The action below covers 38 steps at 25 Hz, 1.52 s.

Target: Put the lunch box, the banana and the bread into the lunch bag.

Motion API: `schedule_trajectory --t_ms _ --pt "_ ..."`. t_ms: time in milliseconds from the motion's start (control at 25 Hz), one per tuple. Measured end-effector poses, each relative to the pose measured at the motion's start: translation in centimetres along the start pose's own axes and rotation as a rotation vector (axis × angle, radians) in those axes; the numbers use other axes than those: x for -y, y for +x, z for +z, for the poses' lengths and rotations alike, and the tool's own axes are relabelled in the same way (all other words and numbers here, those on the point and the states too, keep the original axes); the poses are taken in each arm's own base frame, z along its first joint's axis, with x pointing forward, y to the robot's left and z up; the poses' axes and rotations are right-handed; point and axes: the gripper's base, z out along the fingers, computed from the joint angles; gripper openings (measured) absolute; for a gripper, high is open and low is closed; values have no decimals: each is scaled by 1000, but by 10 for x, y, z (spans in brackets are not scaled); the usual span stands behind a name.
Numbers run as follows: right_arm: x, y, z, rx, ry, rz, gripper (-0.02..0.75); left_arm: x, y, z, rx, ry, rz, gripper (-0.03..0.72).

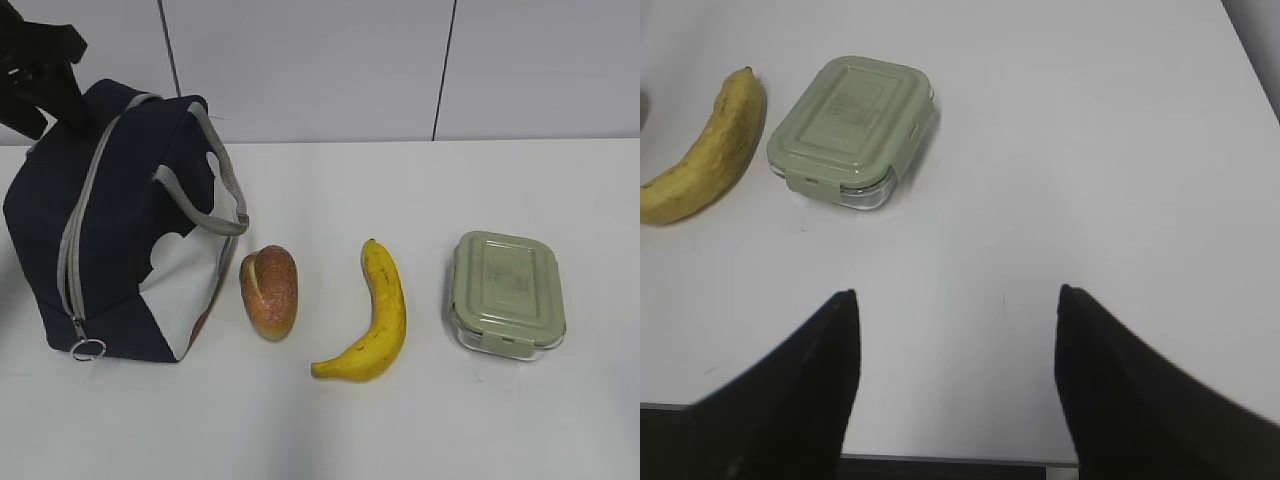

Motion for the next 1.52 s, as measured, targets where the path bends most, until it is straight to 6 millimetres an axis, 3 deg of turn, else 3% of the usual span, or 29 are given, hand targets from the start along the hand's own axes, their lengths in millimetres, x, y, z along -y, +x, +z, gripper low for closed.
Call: schedule_trajectory --t_ms 200,440,680,840,1520 --pt "0 0 0 0 0 0 456 -2 -1 8 -23 -6 0 347" --pt "0 0 0 0 0 0 457 -2 -1 8 -23 -7 0 176" --pt "0 0 0 0 0 0 456 -4 -2 19 -62 2 -7 116" --pt "0 0 0 0 0 0 456 -4 -2 27 -83 32 -24 8" --pt "0 0 0 0 0 0 457 9 -3 26 -83 165 -82 1"
